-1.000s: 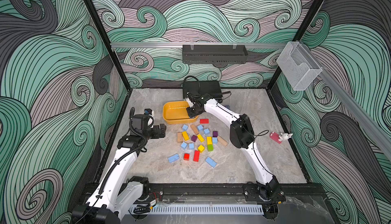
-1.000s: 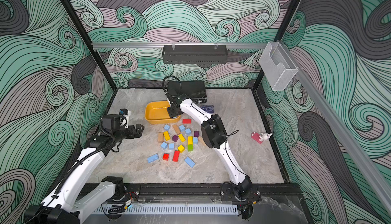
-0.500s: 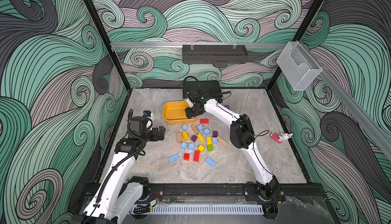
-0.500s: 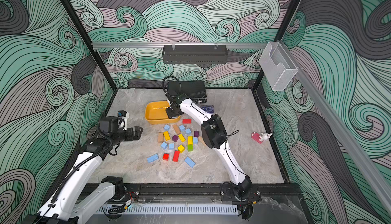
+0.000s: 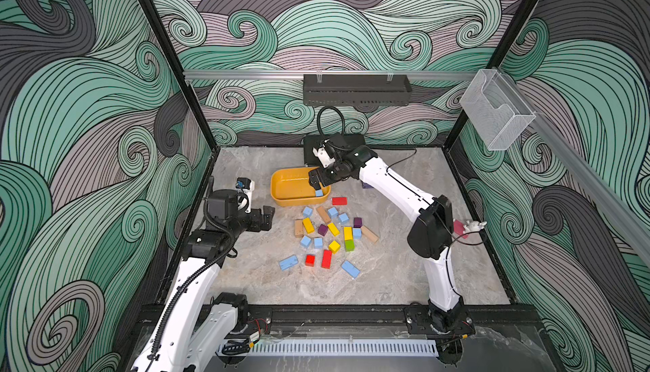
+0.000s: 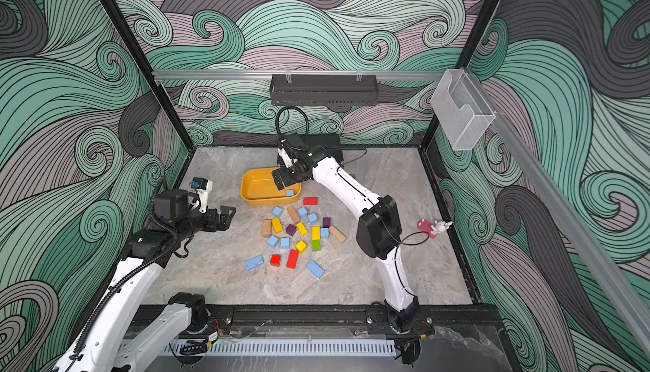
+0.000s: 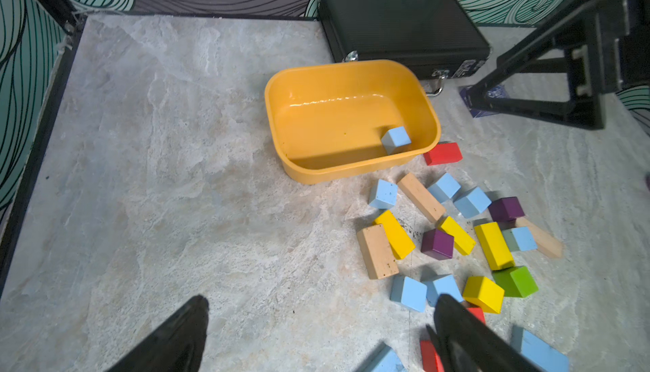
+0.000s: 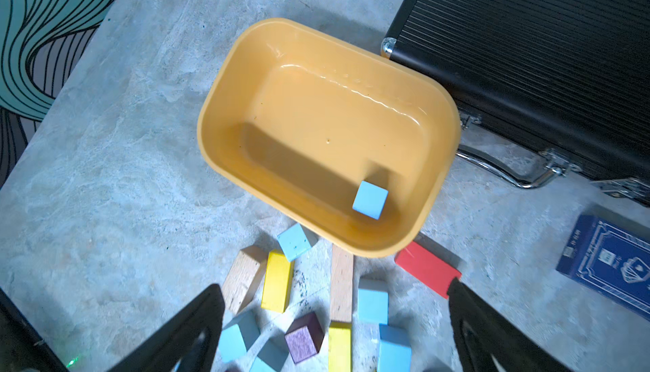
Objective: Pick out the blue building blocks
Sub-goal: Place the building block in the storage box, then pick up the building block from the center of the board.
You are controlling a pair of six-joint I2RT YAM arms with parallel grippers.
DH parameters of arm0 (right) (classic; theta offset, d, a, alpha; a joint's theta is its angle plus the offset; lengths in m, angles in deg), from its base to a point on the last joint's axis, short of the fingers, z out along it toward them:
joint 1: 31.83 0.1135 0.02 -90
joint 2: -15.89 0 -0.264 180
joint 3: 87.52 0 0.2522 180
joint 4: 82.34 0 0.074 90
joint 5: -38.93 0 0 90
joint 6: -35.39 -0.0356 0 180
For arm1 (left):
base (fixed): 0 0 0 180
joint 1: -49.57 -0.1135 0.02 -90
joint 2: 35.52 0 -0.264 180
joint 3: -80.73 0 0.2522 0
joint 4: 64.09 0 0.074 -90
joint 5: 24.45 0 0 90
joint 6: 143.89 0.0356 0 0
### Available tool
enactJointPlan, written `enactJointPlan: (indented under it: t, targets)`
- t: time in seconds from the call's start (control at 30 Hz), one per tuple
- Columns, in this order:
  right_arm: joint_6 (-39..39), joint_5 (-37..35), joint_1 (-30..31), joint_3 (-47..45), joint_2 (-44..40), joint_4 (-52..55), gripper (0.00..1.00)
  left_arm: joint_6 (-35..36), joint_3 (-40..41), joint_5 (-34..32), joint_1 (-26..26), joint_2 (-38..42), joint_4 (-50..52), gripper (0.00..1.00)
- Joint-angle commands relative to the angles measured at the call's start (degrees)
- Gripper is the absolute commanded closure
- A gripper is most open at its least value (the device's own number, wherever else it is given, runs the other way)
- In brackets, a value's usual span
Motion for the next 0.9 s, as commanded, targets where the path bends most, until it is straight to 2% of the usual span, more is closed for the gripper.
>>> enactJointPlan:
  t: [0.0,0.2,0.43,0.87]
  targets:
    - [0.92,-1.57,-0.41,-4.41,-4.7,0.8,0.01,3.1,-2.53,5.39,-0.23,0.78,1.21,0.01]
    - [-1.49,-2.22,-2.06,-15.71,-13.54,1.09,0.02,2.23,-1.3,11.02,-0.04,2.75,-2.04,0.01]
    - [-3.73,-3.29,-3.97,-25.86,-19.58,2.57,0.12,0.29,1.26,15.19,1.21,3.67,-4.34,0.01]
    - [-6.84,-1.03,-5.37,-39.44,-21.41,1.36,0.3,-1.24,6.59,12.06,10.69,2.51,-8.72,0.01]
